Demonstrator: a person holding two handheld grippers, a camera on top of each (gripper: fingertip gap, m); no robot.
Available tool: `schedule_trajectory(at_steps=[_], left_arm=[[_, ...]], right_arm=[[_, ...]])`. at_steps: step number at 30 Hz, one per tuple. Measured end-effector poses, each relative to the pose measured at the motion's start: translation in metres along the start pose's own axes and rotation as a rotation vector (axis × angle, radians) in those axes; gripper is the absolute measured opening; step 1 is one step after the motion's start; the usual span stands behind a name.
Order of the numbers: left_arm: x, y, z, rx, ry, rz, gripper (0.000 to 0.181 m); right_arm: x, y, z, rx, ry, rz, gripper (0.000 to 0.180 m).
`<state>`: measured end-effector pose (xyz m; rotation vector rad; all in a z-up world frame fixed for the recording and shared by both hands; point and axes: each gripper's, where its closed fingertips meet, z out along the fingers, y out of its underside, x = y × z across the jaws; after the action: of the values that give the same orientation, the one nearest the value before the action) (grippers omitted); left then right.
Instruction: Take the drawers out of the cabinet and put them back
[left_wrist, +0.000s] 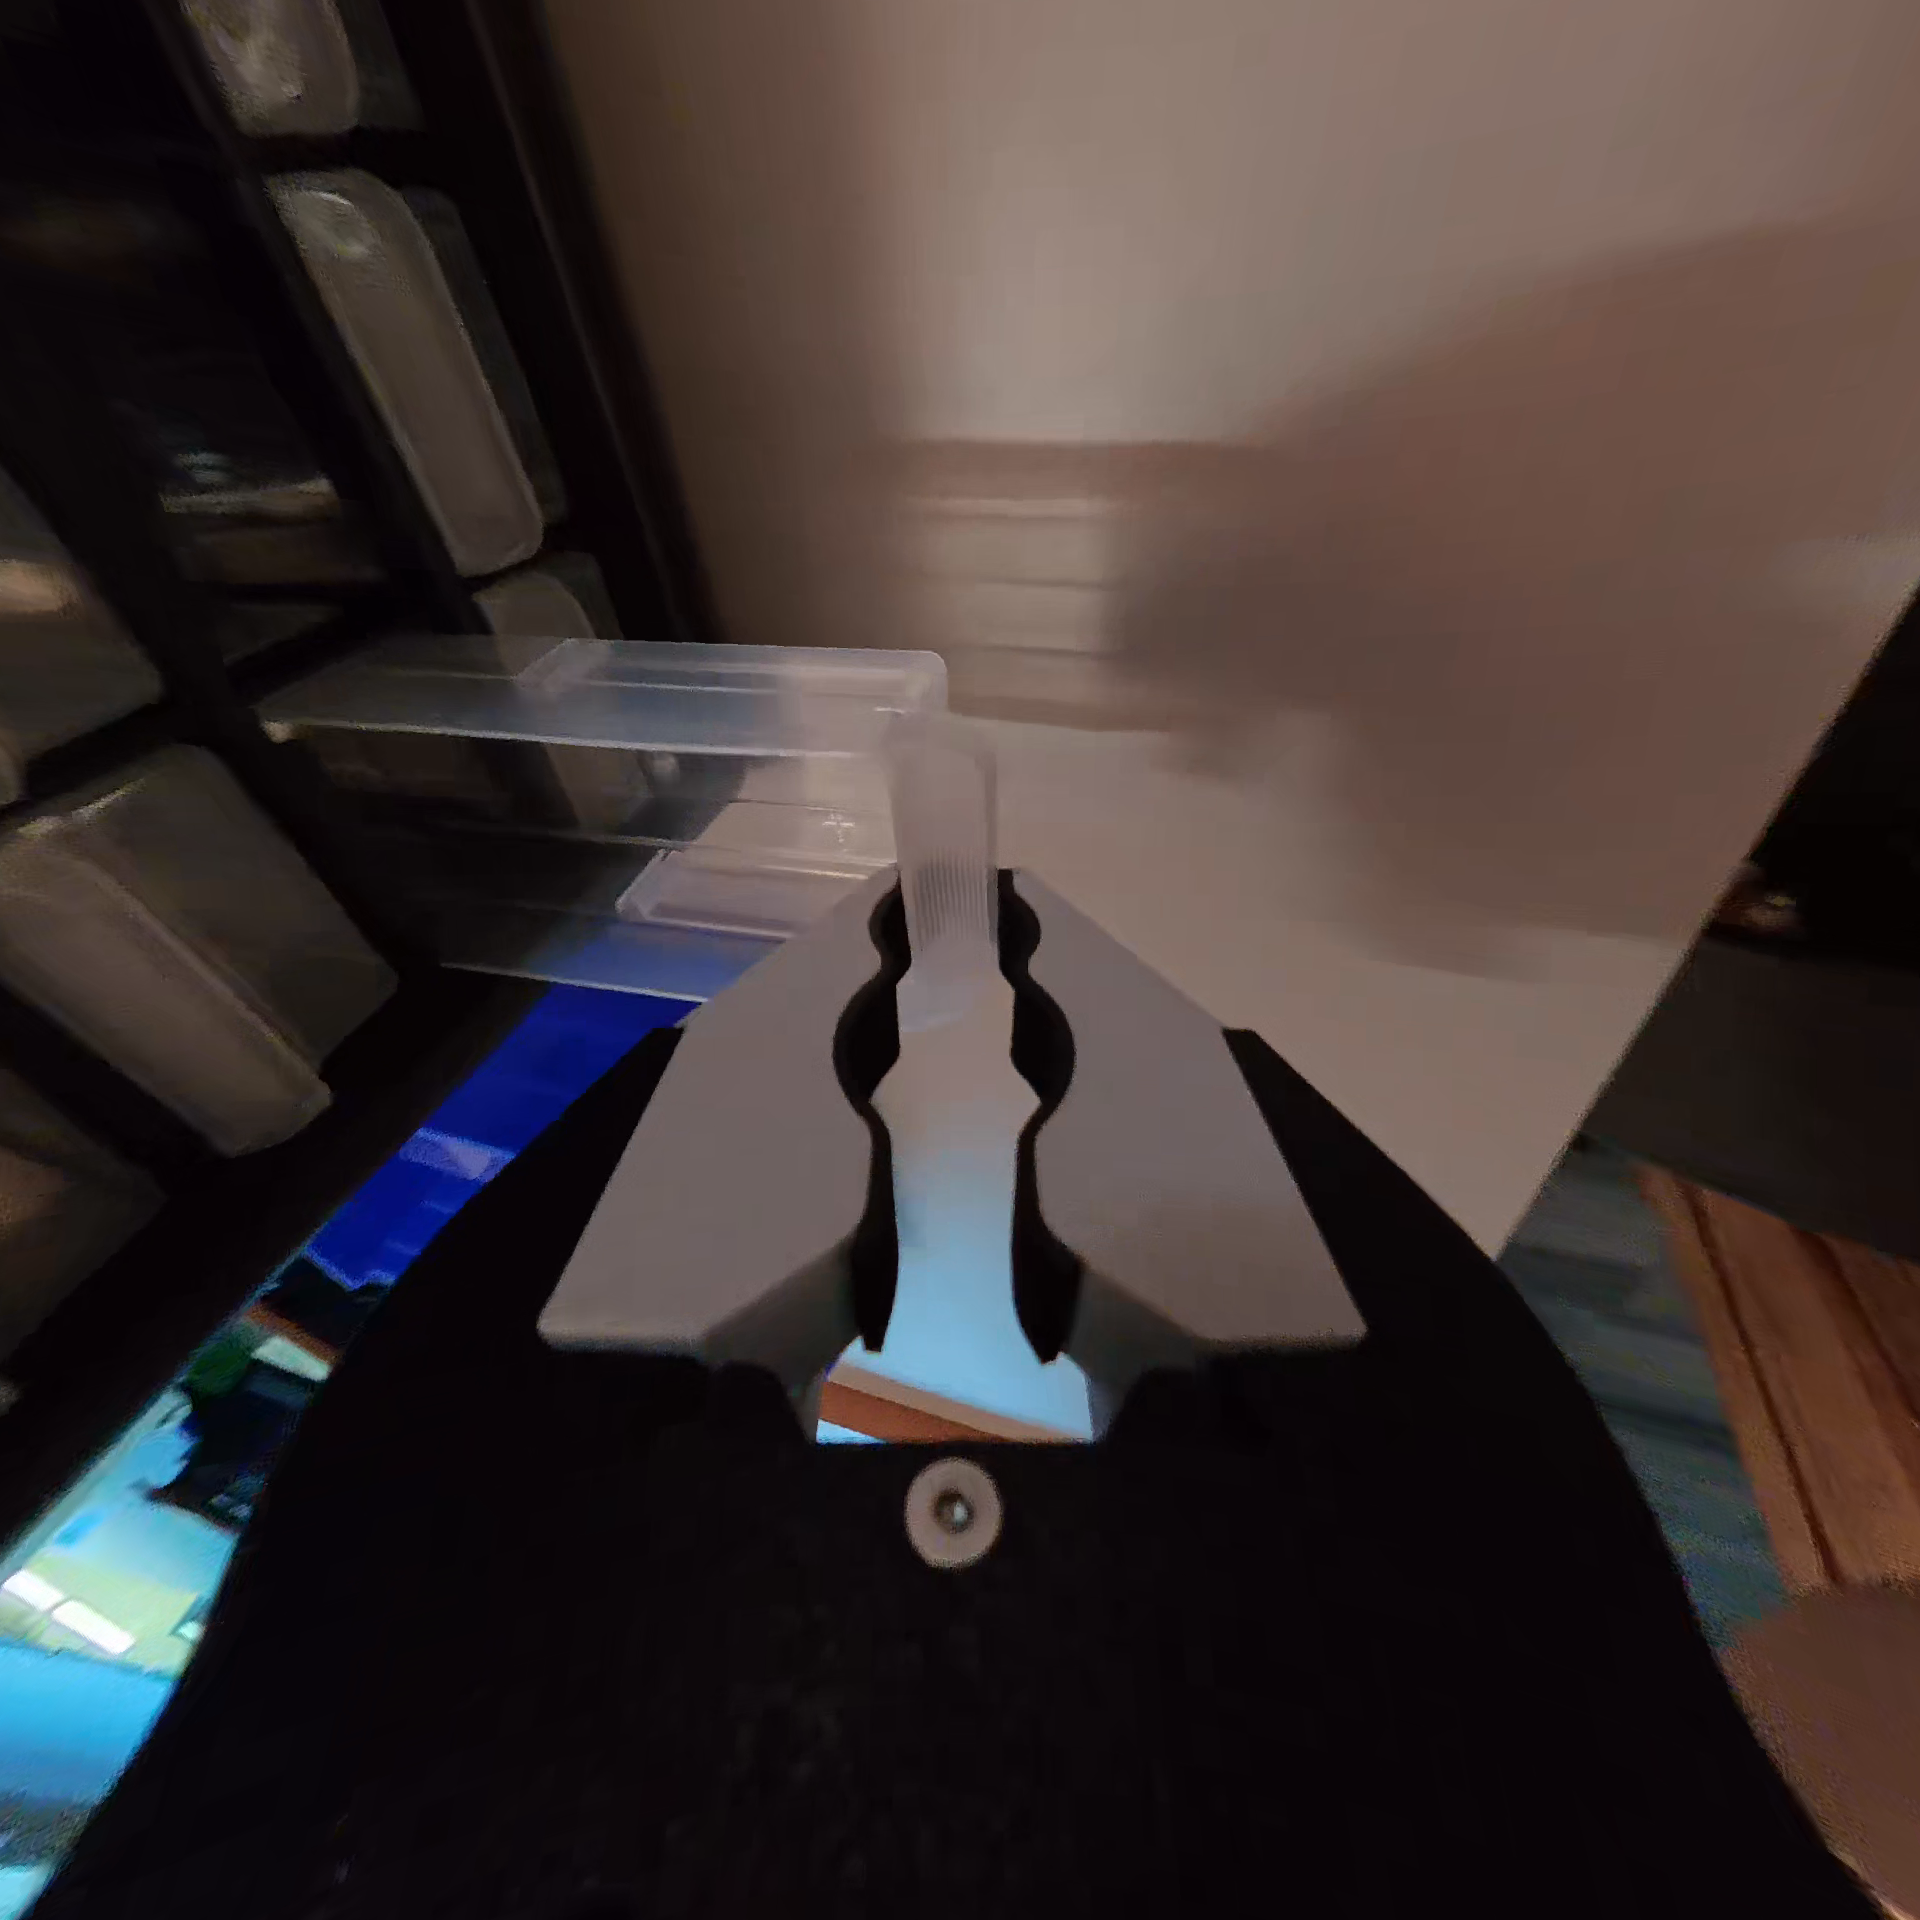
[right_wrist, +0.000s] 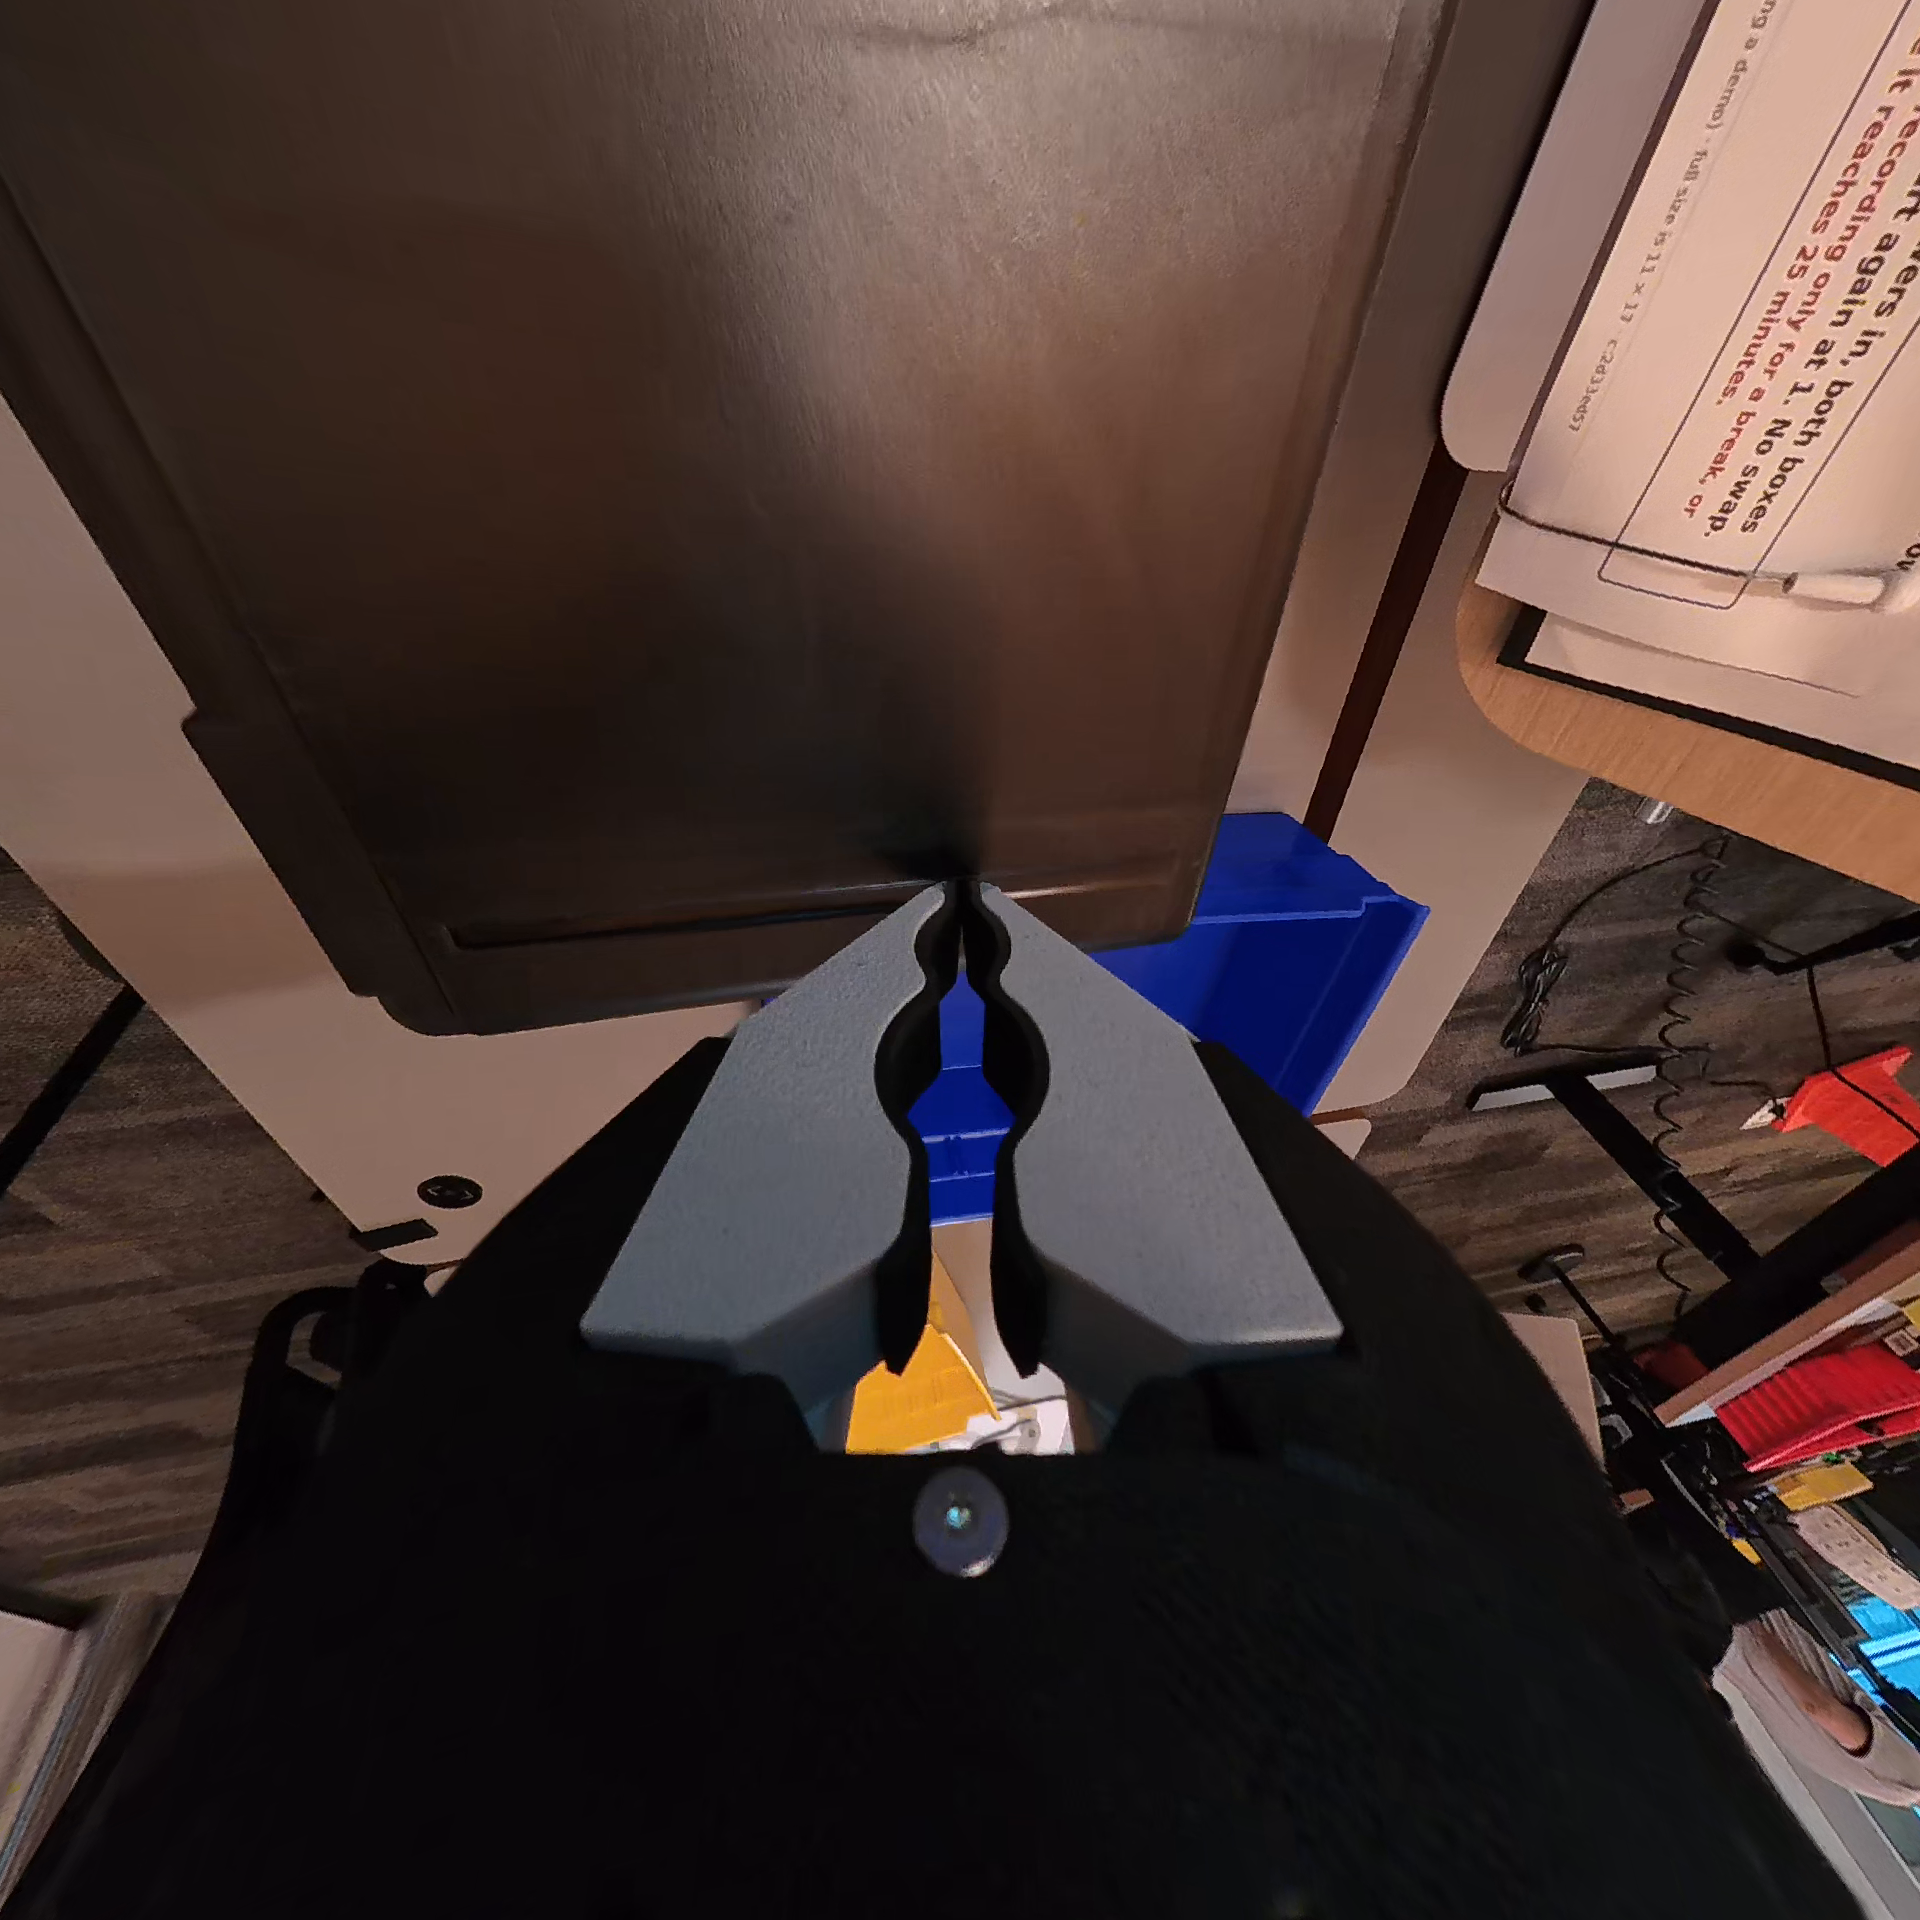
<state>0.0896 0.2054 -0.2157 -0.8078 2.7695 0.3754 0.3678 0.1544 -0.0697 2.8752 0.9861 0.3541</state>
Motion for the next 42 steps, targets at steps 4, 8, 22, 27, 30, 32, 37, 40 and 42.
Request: schedule_trajectory(at_steps=[4,8,22,27,30,32,37,40,42], left_arm=[[-0.007,-0.002,-0.001,0.027,-0.191,0.018,0.016],[-0.029,-0.005,-0.010,0.055,-0.475,0.004,0.019],[-0.071,-0.015,-0.012,0.191,-1.170,-0.060,0.024],[-0.074,-0.017,-0.018,0.239,-1.312,-0.049,0.016],[-0.079,-0.017,-0.016,0.226,-1.347,-0.036,0.015],[-0.084,-0.017,-0.015,0.221,-1.357,-0.039,0.015],[-0.102,-0.015,-0.011,0.202,-1.363,-0.048,0.015],[-0.111,-0.014,-0.008,0.197,-1.356,-0.060,0.015],[-0.113,-0.013,-0.007,0.196,-1.362,-0.064,0.015]], right_arm=[[0.000,0.000,0.000,-0.007,0.003,-0.006,0.000],[0.000,0.000,0.000,0.000,0.003,-0.004,0.000],[0.000,0.000,0.000,0.015,0.013,-0.002,0.000],[0.000,0.000,0.000,0.025,0.016,0.000,0.000],[0.000,0.000,0.000,0.028,0.014,0.002,0.000],[0.000,0.000,0.000,0.025,0.015,0.000,0.000],[0.000,0.000,0.000,0.021,0.014,0.000,0.000],[0.000,0.000,0.000,0.018,0.014,-0.002,0.000],[0.000,0.000,0.000,0.017,0.013,-0.002,0.000]])
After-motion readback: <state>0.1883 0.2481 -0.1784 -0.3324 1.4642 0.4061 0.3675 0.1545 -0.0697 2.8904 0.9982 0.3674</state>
